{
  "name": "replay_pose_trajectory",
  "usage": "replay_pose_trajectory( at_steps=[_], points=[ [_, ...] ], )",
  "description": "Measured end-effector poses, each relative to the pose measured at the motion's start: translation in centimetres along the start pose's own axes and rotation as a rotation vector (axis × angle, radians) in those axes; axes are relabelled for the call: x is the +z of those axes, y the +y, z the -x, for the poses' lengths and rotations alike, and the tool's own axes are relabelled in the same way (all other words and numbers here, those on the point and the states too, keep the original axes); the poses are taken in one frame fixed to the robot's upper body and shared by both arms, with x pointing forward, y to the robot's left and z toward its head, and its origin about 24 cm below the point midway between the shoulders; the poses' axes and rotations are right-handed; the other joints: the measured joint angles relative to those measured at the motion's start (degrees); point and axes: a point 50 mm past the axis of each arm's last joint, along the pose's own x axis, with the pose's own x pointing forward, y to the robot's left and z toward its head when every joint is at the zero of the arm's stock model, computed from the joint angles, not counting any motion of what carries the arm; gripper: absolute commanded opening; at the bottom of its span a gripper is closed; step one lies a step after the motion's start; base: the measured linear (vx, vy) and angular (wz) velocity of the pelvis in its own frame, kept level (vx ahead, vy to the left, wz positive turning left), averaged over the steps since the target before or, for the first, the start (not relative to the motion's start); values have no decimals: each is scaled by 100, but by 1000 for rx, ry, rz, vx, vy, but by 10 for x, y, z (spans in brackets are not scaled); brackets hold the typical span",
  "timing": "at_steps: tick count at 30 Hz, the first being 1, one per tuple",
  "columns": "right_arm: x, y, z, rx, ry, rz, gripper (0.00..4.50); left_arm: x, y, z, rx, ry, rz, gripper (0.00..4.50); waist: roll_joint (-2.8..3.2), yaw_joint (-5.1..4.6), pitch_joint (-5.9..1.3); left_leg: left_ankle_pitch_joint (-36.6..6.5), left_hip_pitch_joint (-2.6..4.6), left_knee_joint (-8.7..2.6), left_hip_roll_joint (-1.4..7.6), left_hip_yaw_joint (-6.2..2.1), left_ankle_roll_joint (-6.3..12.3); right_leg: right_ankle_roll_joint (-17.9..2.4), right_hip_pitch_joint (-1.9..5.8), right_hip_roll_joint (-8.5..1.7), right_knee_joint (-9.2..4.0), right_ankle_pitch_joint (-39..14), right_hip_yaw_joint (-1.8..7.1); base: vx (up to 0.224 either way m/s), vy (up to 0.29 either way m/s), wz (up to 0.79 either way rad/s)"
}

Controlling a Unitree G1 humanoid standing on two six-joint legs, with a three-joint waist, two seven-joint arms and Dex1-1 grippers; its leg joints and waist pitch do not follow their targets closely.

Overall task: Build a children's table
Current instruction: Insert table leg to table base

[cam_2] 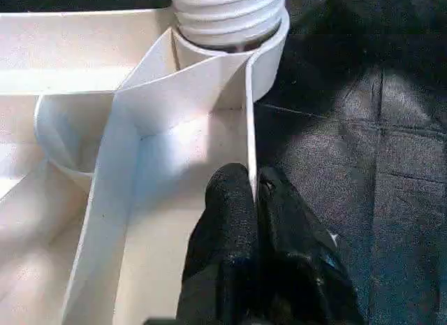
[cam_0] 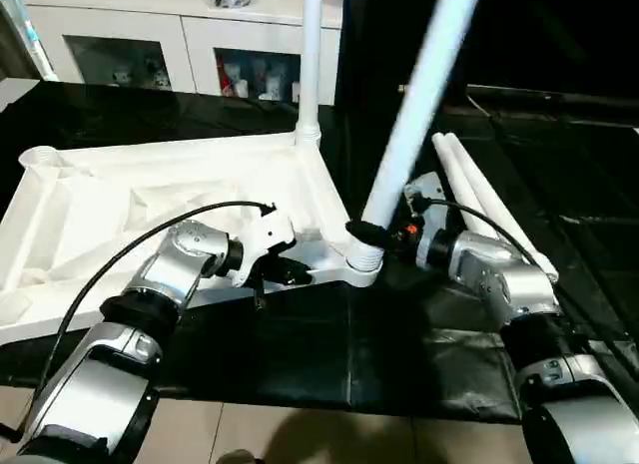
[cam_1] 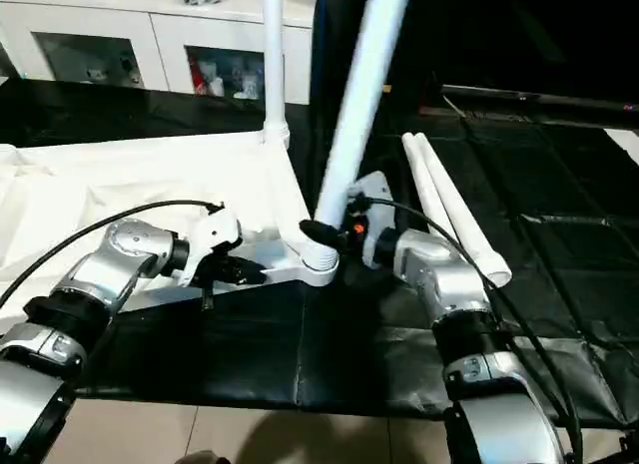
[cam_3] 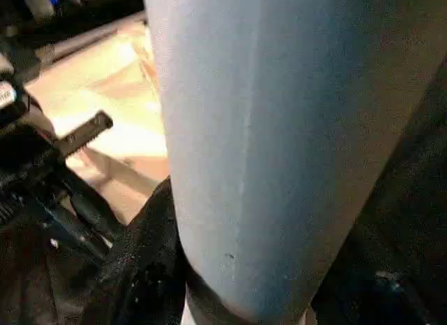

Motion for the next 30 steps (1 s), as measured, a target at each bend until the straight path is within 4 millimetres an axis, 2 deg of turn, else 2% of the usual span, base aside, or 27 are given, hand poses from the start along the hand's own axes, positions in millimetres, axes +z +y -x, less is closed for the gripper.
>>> replay_pose_trajectory(
  at_steps=[6, 12, 16, 22, 30],
  points=[
    [-13, -1, 10, -34, -90, -46, 191, 2, 0, -4, 0, -8, 9, 0, 17, 42, -6, -1, 1, -6, 0, -1, 0, -1, 3, 0, -7, -1, -3, 0, 0, 0],
    [-22, 1, 18, -58, -142, -53, 191, 2, 0, -6, -3, -12, 16, 0, 70, 68, -9, -1, 1, -15, -1, -2, 0, -1, 6, 0, -18, 0, -5, 0, 0, 0],
    [-23, 9, 22, -42, -136, 54, 191, 2, -1, -7, -14, -14, 19, 0, 105, 110, -14, -1, 1, -23, -3, -2, 0, -1, 7, 0, -28, 0, -5, 0, 0, 0],
    [-20, 16, 23, 2, -15, 276, 191, 2, -3, -10, -23, -19, 16, 0, 100, 170, -19, -1, 19, -28, -3, -3, 0, 2, 25, 0, -36, -2, -6, 0, 0, 0],
    [-19, 15, 14, 36, 36, 303, 191, -2, -3, -8, -19, -4, 24, 0, 45, 137, -41, 0, 98, -87, -8, 2, -1, 34, 94, 1, -92, -21, -7, 0, 0, 0]
  ],
)
